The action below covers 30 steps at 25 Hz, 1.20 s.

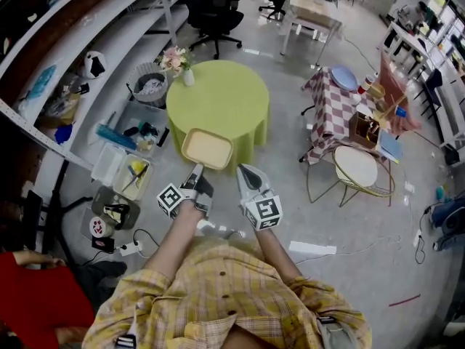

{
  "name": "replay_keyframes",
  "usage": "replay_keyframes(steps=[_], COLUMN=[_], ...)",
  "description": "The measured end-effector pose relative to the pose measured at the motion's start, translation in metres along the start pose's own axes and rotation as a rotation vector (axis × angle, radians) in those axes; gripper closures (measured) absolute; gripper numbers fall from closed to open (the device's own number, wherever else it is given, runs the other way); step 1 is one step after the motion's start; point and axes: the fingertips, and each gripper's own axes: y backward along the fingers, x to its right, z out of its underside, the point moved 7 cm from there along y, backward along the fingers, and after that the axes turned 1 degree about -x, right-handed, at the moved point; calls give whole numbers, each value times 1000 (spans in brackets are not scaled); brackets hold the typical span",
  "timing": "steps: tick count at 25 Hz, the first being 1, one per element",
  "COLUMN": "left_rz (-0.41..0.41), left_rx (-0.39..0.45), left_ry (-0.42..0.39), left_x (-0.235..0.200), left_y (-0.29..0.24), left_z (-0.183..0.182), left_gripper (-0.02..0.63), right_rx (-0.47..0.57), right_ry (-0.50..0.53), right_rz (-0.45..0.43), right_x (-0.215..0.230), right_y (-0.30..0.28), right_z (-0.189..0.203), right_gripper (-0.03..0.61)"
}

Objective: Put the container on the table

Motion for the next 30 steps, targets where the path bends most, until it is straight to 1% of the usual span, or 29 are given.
replay_keyframes(steps=[6,9,12,15,18,22,30], left_rz=[-8,-6,-12,-12,-9,-5,-18], left_rx=[11,16,7,0,12,20,5], left_ry=[-8,11,5,2,16,13,14], left_x=[-1,-1,-6,-11,-11,-11,-21], left_y=[7,2,-2,-8,-14,-19,-37], left_z=[16,22,25,21,14,5,-16], left_gripper=[597,597,597,597,597,597,597], right_rx=[-8,-16,-18,-12,-13,-20,-42], right_ry=[-14,-15,-20,-23,-15,-13,-3], right_rz=[-17,-26,-21,-19,-26,-26,-26], right_x=[7,11,17,21,21,22,26], right_y=[7,8,7,0,-10,-21,-52], right_z=[9,12,13,13,12,11,16], right_gripper=[580,580,580,580,580,580,580])
